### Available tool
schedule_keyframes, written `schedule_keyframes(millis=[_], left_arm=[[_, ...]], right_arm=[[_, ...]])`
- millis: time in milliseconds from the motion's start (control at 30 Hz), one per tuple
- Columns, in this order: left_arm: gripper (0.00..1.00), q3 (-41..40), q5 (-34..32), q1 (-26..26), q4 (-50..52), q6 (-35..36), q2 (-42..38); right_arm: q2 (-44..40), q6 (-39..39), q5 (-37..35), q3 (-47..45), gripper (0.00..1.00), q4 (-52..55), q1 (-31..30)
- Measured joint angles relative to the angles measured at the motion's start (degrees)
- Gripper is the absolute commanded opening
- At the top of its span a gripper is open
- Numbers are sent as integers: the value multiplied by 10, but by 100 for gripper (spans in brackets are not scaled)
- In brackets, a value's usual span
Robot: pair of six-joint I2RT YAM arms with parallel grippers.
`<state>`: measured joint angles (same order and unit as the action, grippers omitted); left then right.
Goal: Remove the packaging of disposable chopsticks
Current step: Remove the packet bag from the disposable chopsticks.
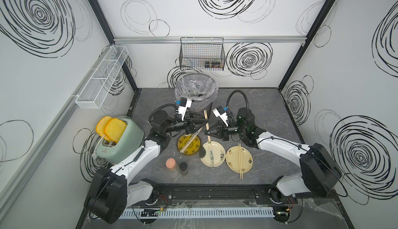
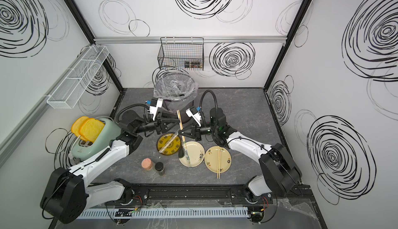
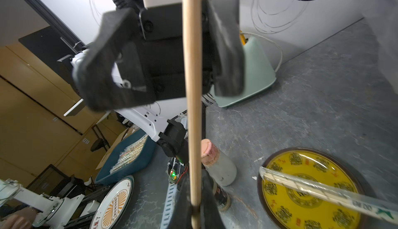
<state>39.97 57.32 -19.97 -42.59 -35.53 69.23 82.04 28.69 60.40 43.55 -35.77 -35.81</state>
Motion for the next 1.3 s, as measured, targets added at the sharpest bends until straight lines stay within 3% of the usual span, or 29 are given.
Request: schedule_keyframes(millis=[200,400,600,767,1300], left_arm=[[54,-25,-58,-21,81,50,-36],[59,-78,-150,-125,184,106,-92],[64,-101,-206,-208,211,115,-69],[67,-102,-232,-260,212,122,-5],[59,-64,-274,-281,194,135,104]], right_arm=[[-40,34,-48,-94,0,-63,61],[-72,82,-93,-163,0,-155,103],[-82,108,-120,-193,0,-201,112],[-102,115,-130,-199,0,-224,112],[-109,120,-133,-203,0,-243,112]])
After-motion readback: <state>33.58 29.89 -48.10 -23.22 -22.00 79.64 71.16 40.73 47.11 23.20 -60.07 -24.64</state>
